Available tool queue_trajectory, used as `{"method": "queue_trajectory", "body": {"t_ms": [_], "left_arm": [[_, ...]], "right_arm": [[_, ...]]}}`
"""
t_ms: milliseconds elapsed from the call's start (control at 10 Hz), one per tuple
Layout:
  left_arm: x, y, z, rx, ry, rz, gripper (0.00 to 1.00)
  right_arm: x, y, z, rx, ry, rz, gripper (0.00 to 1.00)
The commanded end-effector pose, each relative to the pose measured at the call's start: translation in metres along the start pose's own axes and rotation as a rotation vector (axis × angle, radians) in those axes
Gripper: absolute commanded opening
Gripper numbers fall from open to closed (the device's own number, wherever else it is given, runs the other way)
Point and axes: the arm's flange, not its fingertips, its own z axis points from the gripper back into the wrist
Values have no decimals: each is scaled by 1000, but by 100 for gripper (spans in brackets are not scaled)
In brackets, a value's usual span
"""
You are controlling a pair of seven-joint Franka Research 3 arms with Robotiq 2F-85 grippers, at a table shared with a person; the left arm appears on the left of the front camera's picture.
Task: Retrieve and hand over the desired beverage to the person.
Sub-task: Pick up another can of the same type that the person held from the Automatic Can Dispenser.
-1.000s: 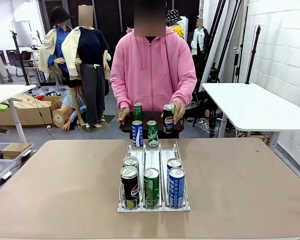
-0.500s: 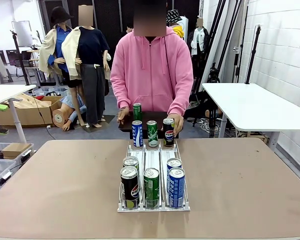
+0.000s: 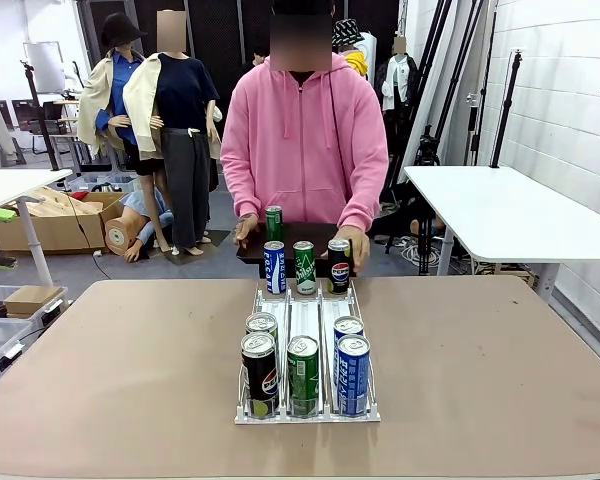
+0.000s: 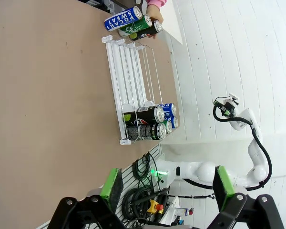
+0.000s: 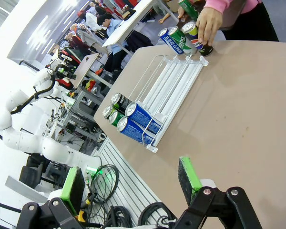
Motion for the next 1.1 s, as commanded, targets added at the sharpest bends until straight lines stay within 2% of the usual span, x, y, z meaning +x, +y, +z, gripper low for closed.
{"method": "queue_trajectory", "body": {"t_ms": [0, 1000], "left_arm": [[0, -1, 0, 0, -1, 1, 100], [0, 0, 0, 0, 0, 0, 100]], "right_arm": [[1, 0, 0, 11, -7, 10, 100], [1, 0, 0, 11, -7, 10, 100]]}}
